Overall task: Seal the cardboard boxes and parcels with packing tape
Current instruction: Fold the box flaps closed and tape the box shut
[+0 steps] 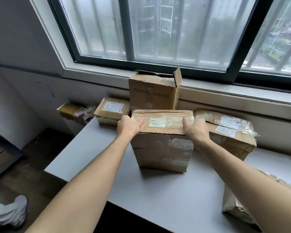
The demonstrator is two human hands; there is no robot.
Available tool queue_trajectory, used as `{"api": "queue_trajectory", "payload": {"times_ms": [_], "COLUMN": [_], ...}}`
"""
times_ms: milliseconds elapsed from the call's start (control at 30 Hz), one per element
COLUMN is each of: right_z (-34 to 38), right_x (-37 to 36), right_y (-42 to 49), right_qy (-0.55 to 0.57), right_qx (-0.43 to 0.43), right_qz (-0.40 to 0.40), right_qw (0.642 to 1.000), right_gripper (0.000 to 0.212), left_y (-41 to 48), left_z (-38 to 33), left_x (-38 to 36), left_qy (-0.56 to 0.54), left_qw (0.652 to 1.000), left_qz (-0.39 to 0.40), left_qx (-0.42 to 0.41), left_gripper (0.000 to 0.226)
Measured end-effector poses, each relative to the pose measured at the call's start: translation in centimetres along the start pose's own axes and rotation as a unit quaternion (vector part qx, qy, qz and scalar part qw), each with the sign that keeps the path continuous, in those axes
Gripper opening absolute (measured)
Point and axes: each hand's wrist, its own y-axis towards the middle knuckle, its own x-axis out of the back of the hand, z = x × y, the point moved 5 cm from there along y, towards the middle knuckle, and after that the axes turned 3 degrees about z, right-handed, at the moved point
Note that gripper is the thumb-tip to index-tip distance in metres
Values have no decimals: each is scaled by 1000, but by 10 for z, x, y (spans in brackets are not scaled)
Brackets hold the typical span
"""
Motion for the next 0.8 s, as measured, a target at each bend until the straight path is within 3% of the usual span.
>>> {"api": "queue_trajectory", "payload": {"times_ms": [167, 300, 433, 500, 567, 633, 800], "right_z": [60, 94, 113, 111, 106, 97, 73], "right_x": [-18, -49, -92, -115, -132, -143, -155], "right_y": [-30, -50, -69, -75, -78, -78, -65], "right_qy": [-14, 4, -38, -57, -58, -73, -131], "right_qx": [116, 173, 239, 270, 275, 276, 281], "right_qz": [-3, 10, 88, 130, 183, 212, 226], "right_qw": [993, 985, 966, 952, 942, 935, 923], "right_gripper": [54, 50, 41, 34, 38, 42, 45], "left_y": [11, -13, -16, -4, 10, 21, 36], "left_z": [8, -8, -15, -9, 3, 15, 42], "left_x": [40, 50, 58, 66, 74, 82, 103], "left_qy": [56, 77, 67, 52, 51, 35, 12], "left_qw": [996, 985, 983, 989, 991, 992, 993], "left_qz": [-44, 56, 73, 46, 4, -21, -52], "left_qx": [-50, -145, -153, -134, -127, -122, -107], "left_gripper": [37, 68, 96, 86, 54, 36, 31]}}
